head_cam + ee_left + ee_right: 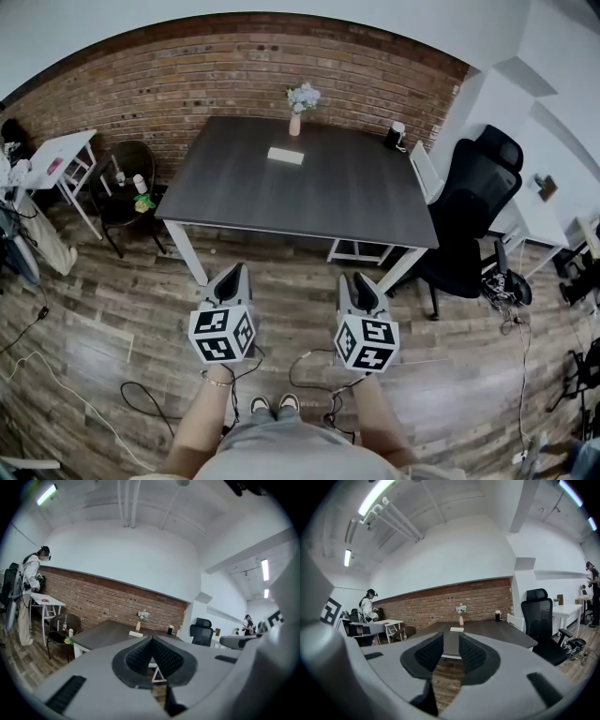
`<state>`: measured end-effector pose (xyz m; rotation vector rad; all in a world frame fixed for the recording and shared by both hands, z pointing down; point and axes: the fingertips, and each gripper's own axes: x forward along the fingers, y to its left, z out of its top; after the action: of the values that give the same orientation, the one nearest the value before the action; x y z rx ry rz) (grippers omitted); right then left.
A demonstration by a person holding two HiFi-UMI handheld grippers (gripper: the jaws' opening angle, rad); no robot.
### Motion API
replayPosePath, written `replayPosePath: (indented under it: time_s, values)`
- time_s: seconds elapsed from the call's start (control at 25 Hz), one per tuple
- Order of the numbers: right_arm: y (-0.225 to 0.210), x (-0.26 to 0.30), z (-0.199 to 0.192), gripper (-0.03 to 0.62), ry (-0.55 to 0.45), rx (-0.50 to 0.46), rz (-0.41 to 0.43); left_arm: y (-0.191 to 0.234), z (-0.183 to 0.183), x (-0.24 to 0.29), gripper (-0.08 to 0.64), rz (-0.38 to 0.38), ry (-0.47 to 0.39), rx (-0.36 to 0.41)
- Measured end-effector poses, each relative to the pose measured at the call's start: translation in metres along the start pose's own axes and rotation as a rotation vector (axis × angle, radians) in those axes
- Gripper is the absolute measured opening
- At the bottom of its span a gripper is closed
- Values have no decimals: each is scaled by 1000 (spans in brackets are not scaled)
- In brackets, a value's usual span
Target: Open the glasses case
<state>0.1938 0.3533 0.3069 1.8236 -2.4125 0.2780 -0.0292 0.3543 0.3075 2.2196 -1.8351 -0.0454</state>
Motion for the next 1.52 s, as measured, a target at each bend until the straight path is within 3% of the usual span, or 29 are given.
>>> replayPosePath:
  time_s: [0.32,0.96,1.24,1.52]
  values:
    - [8,4,5,183,-18,-16,-35,18,5,-4,-2,12,-11,0]
    - [29,20,-12,160,34,-4,-79,67,-4,3,-2,0,28,-15]
    - [18,69,-10,140,35,25,-82,85,-3,42,-2,24,36,-11]
    - [-1,138,8,135,32,28,-62,95,21,107,-2,40,10,3]
